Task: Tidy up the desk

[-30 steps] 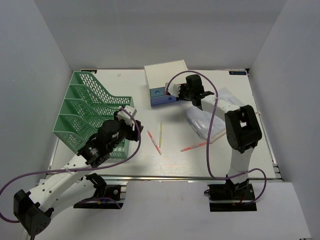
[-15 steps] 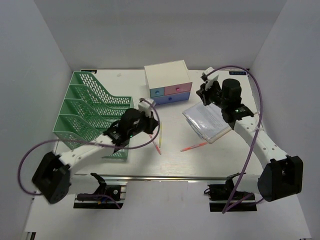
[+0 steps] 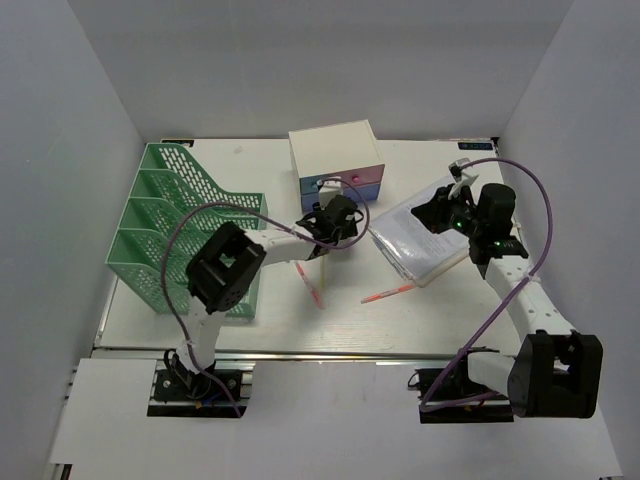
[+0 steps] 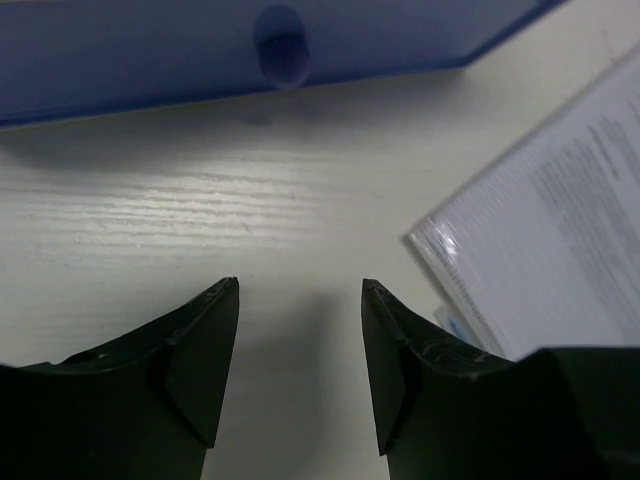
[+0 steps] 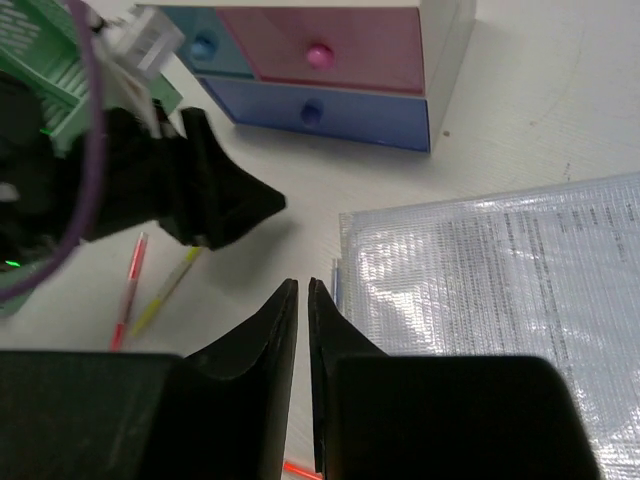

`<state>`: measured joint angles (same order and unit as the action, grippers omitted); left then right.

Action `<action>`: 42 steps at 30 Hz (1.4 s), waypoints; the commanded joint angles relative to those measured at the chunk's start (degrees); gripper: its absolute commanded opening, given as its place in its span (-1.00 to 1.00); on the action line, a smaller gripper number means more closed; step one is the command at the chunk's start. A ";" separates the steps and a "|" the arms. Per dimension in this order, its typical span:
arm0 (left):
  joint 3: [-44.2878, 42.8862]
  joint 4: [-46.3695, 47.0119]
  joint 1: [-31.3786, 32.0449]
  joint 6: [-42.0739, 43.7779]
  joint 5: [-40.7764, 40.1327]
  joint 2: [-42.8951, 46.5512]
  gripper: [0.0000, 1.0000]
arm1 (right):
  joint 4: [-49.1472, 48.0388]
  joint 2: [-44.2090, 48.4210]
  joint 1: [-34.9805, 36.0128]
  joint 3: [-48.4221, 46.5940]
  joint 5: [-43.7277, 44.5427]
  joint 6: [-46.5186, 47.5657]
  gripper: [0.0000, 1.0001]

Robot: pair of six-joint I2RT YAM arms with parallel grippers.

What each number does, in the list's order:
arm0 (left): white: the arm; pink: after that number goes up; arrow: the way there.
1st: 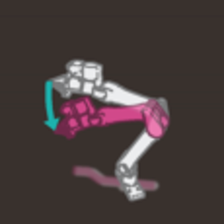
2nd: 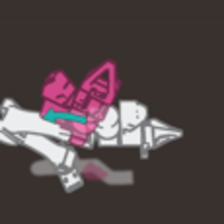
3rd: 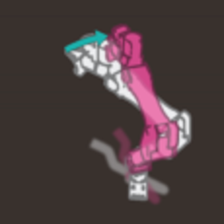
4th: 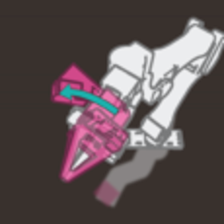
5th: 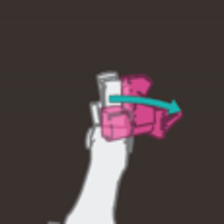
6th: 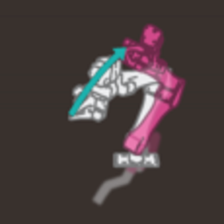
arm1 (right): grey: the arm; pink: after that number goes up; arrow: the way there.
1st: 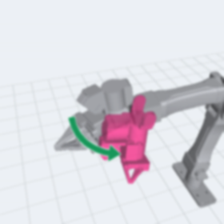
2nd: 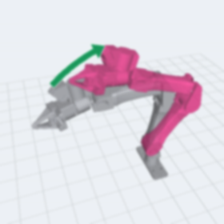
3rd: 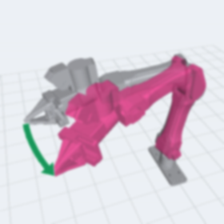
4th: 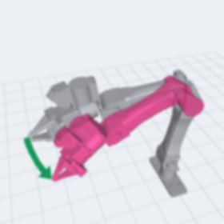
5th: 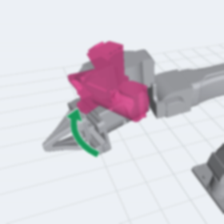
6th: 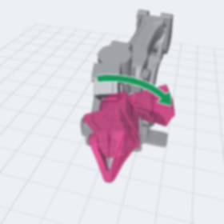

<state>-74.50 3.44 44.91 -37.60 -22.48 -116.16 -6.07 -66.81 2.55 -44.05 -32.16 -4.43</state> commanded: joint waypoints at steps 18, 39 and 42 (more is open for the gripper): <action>-19.98 1.03 2.47 6.04 -28.85 -16.29 0.17 | -5.98 3.70 -1.76 0.99 -5.81 -3.13 -0.72; -25.43 6.93 2.47 14.14 -32.01 -21.74 -0.10 | -6.24 2.82 -1.84 1.08 -6.77 -2.96 -0.72; -24.91 7.63 2.47 14.66 -32.45 -21.22 -0.41 | -6.24 2.73 -1.76 1.08 -6.86 -2.87 -0.72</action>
<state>-98.39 9.39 47.46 -24.23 -53.28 -138.56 -9.65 -63.86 0.86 -43.24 -37.91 -7.11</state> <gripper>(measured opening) 0.324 0.144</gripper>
